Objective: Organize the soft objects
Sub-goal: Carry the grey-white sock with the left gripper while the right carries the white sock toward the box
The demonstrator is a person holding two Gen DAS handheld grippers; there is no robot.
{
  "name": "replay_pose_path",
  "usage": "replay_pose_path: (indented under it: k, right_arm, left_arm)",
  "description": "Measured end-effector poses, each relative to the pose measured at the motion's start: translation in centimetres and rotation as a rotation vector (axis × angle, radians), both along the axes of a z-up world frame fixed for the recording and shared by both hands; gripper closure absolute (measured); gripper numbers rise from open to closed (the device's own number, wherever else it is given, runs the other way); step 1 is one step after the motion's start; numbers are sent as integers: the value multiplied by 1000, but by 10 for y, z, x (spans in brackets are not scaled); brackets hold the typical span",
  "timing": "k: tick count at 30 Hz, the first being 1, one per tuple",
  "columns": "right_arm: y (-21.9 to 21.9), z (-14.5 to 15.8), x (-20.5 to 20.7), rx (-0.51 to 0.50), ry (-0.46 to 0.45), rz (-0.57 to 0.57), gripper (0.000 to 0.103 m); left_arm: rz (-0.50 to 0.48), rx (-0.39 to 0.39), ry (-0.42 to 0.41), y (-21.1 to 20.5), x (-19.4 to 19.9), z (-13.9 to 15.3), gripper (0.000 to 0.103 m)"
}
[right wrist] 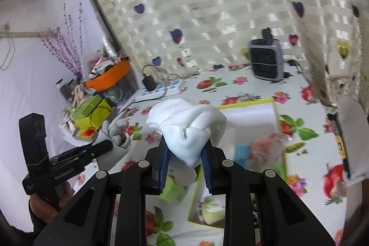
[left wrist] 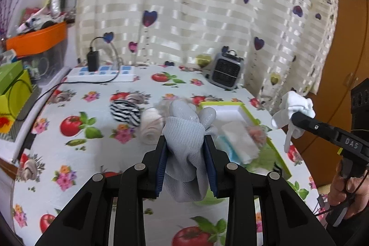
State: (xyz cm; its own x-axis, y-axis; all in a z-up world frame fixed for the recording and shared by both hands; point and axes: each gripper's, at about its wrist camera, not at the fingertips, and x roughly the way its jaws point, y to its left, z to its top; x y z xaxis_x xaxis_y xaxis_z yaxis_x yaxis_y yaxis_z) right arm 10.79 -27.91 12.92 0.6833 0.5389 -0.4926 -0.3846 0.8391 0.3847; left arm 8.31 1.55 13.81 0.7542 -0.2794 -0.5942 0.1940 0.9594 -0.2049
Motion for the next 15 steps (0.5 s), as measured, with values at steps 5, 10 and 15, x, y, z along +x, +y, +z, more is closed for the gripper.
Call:
replay_pose_path:
  k: [5,10,15]
  right_arm:
    - [-20,-9,1,1,28,-43,76]
    - [-36,-18,8,1,55,-86,76]
    - [-42,-29,26,-13,88,-117,76]
  left_arm:
    - [-65,4,2,-26,4,0,74]
    - [-109,3,7,-43,8,-2,74]
    - [-123,-4,16,-49,16,-6,74]
